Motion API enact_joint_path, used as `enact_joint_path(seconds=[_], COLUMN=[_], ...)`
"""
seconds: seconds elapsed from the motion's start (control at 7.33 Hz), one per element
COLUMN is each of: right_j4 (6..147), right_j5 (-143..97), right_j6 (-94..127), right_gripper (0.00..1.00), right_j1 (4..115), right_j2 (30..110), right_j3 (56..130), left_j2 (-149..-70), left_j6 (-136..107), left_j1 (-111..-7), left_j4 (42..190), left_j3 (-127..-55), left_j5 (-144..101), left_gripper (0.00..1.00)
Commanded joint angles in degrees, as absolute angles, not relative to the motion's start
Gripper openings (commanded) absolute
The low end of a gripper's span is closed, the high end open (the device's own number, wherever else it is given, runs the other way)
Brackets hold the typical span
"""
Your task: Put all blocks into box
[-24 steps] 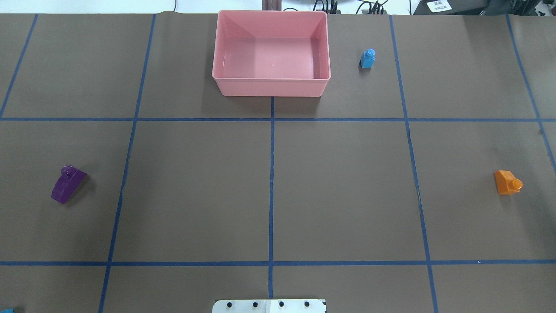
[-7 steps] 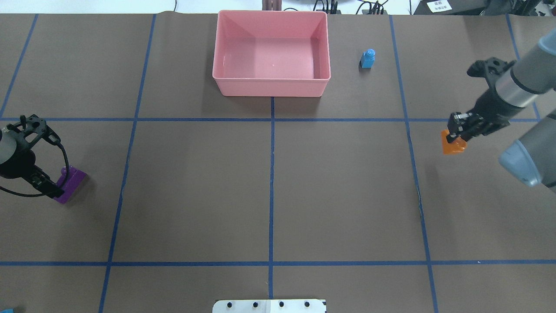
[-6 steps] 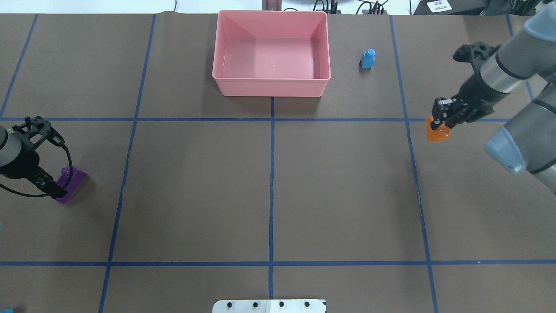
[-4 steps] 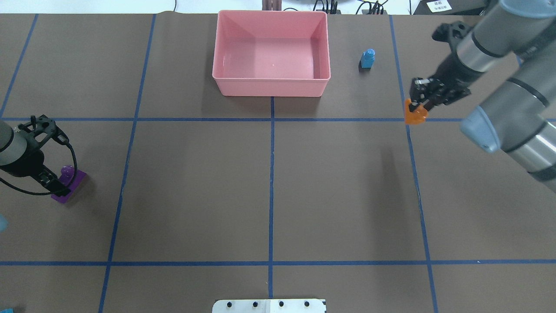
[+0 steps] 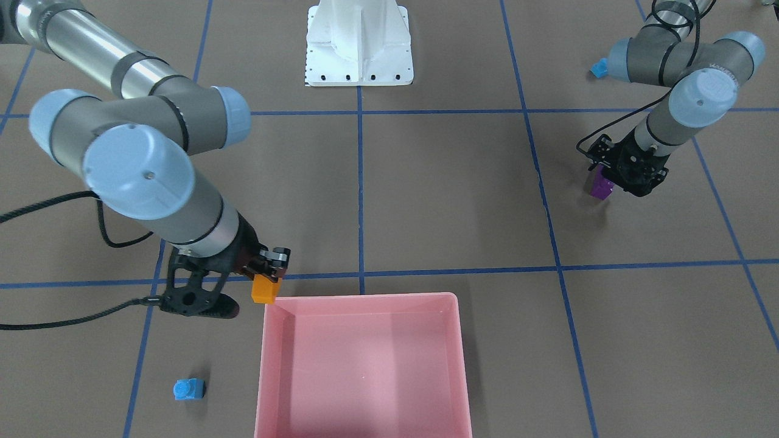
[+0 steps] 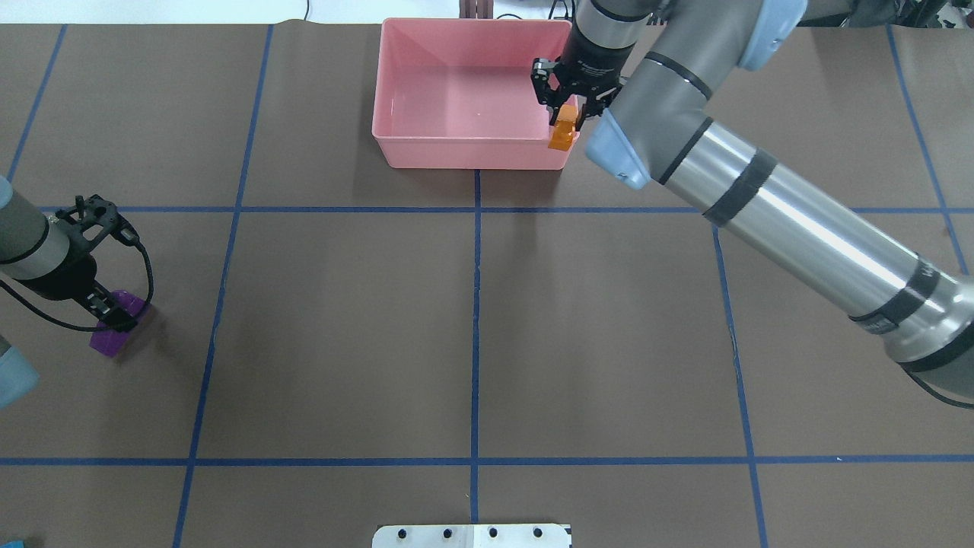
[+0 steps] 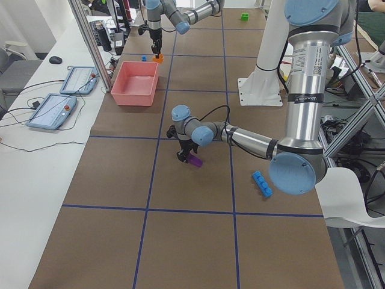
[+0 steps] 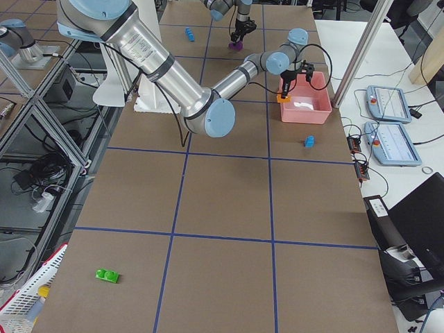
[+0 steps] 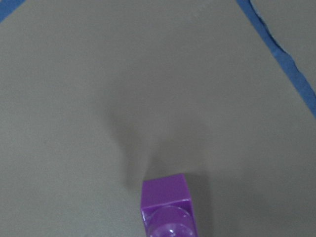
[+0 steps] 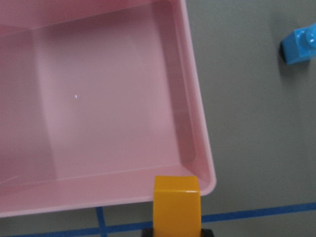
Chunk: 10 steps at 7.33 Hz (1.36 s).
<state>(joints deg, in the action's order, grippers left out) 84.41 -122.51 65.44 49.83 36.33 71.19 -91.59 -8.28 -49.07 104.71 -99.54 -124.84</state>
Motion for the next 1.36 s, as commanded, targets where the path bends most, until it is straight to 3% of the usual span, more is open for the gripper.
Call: enact_joint_path(seconds=[0.0,0.14,0.41,0.68,0.82,1.09,1.23], right_j4=[70.64,70.32,69.53,68.91,68.91,69.08,69.00], right_j5=[-110.87,-110.66,-109.08,-108.81,-109.50,-119.22,-119.44], right_j6=[79.65,79.80,79.72,79.28,75.45,67.97,62.63], right_gripper=[0.00,0.00,0.00,0.99,1.00,1.00,1.00], right_j1=[46.15,46.58,46.93,46.93,47.80,54.63,56.93], right_j2=[33.14,29.57,26.90,26.81,27.07,30.21,33.28], right_j3=[63.22,58.58,53.54,52.73,52.91,53.88,53.88], left_j2=[-91.76,-93.93,-114.14,-136.05,-143.02,-149.21,-151.85], left_j6=[-8.61,-14.53,-28.67,-33.98,-36.62,-44.68,-51.09], left_j1=[-49.04,-49.13,-49.30,-51.58,-52.03,-53.26,-52.39], left_j4=[104.68,104.50,94.74,87.19,88.58,105.54,115.13], left_j3=[-100.28,-101.24,-98.64,-85.24,-77.77,-61.62,-53.61], left_j5=[-125.42,-125.51,-125.42,-125.16,-125.07,-124.89,-121.24], left_gripper=[0.00,0.00,0.00,0.00,0.00,0.00,0.42])
